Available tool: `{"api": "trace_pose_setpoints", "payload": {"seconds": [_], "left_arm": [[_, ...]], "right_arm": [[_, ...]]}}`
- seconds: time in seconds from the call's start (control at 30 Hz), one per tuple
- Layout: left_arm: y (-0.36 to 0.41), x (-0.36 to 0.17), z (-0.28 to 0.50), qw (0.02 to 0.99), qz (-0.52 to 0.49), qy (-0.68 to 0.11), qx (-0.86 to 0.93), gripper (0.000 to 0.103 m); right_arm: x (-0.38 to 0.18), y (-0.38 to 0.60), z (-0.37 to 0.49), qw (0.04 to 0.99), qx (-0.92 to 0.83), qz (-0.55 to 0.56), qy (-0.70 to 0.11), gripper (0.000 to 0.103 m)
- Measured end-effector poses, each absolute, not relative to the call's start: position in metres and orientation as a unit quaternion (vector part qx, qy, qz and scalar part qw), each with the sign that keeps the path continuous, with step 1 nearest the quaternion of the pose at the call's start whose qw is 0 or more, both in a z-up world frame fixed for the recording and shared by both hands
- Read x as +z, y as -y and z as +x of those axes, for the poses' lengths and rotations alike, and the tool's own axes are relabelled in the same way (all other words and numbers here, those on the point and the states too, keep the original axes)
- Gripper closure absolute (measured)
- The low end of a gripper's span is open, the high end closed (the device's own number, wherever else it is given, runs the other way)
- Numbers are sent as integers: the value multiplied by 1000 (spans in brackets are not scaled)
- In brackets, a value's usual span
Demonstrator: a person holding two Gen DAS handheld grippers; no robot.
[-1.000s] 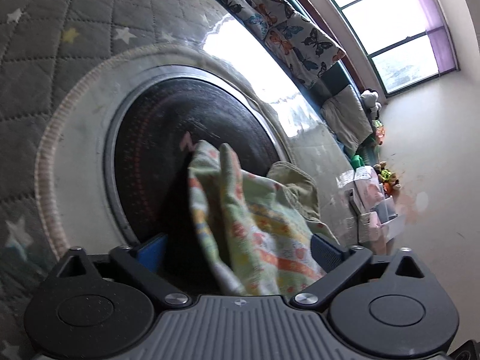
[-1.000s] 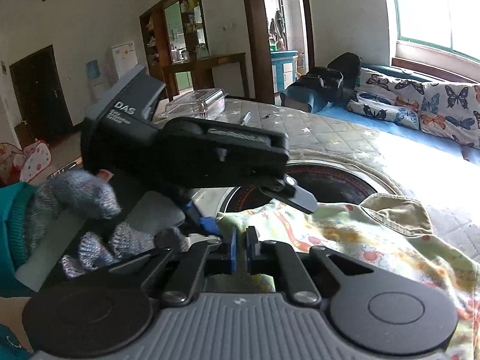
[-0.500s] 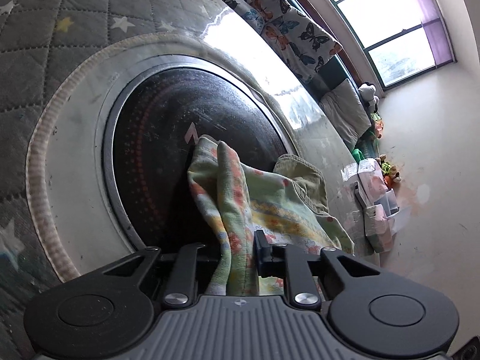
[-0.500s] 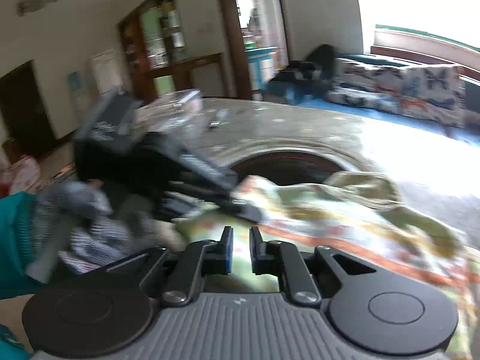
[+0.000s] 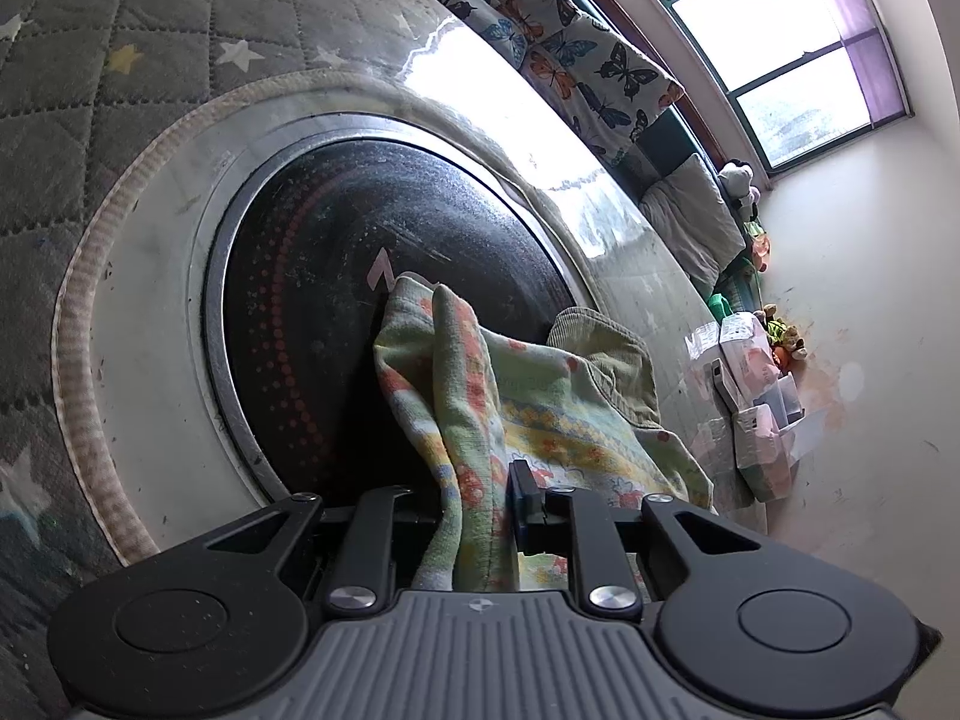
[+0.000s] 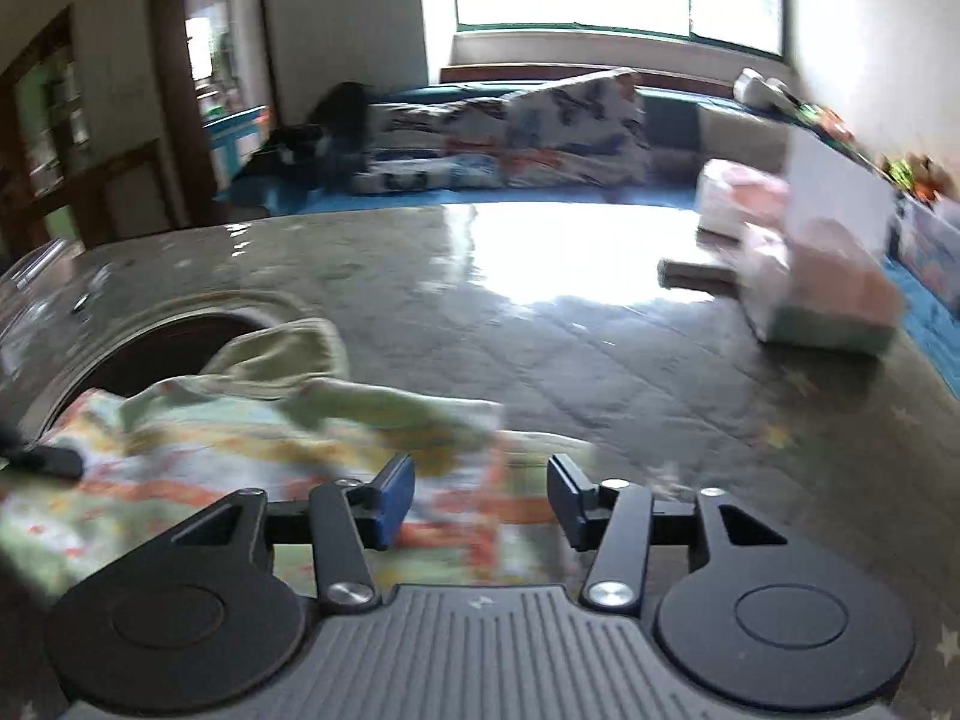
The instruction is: Fold clothes
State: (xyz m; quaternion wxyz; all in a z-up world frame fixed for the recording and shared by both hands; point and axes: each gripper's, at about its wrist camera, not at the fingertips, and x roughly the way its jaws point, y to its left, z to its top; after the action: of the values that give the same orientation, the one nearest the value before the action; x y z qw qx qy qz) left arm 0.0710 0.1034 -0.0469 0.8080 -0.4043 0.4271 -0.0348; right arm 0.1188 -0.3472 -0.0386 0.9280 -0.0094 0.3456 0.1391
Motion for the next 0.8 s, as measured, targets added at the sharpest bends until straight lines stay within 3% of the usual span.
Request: {"api": "trace_pose_setpoints", "payload": {"seconds": [0.33,0.37,0.4,0.5,0.8], "left_arm": [[-101,-45,75,814,-391,-428,-33,82],[-101,-44,75,815,-390,-428,-33,82],[-101,-44,76,815,-388,-428,-33,82],[-98,-42,77,822,-373,-430,-32,83],[-84,-17,81,850,-325,-412,-54,90]], "right_arm": [[-50,352,128,923,136,27,-360,46],[-49,350,128,923,137,26,-359,54],[-49,348,127,923,138,26,-358,68],[-48,344,122,922,146,32,-356,87],[-20,357,102,937,154,50,-310,93]]}}
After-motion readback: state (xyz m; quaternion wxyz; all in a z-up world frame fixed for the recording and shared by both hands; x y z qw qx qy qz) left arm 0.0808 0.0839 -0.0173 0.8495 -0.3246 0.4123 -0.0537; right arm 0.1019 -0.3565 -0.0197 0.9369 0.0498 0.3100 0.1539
